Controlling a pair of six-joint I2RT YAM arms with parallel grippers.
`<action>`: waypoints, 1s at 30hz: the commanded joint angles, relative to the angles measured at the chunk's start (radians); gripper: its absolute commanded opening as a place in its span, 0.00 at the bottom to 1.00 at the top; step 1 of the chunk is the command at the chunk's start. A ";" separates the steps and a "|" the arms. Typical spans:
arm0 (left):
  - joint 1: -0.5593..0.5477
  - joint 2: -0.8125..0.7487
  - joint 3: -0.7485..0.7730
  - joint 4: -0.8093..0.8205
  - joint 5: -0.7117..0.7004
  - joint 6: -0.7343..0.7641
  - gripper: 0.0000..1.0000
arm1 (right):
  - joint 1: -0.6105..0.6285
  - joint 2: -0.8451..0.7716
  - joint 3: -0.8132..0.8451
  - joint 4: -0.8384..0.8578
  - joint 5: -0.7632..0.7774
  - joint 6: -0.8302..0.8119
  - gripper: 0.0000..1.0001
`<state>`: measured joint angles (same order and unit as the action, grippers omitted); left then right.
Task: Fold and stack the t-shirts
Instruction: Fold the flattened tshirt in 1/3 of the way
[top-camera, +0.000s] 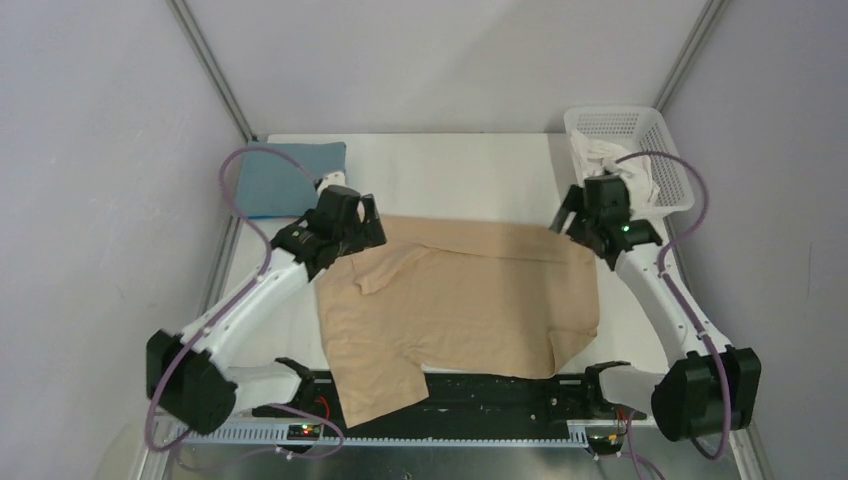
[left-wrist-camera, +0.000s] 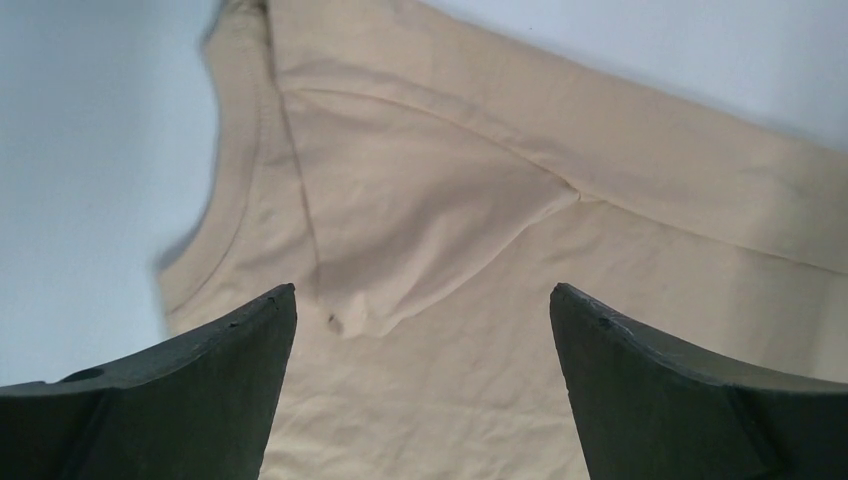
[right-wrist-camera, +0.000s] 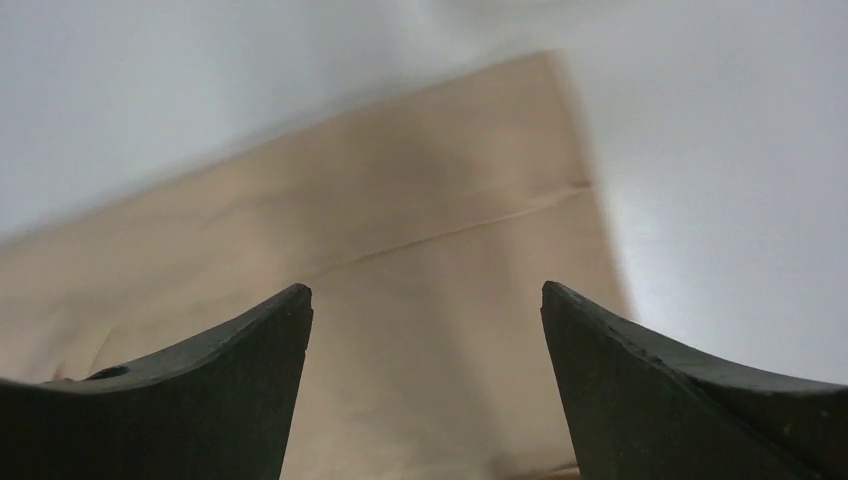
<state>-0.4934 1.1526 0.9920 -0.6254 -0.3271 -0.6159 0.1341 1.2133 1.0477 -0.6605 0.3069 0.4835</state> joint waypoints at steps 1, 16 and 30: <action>0.060 0.177 0.057 0.118 0.155 0.047 1.00 | 0.207 -0.007 -0.129 0.273 -0.373 -0.110 0.88; 0.184 0.227 -0.116 0.193 0.162 -0.048 1.00 | 0.738 0.568 0.065 0.751 -0.445 -0.170 0.76; 0.291 -0.151 -0.353 0.150 0.020 -0.147 1.00 | 0.744 0.947 0.509 0.723 -0.457 -0.164 0.77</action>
<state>-0.2066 1.0950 0.6628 -0.4702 -0.2455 -0.7292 0.8856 2.0937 1.4055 0.0544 -0.1688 0.3374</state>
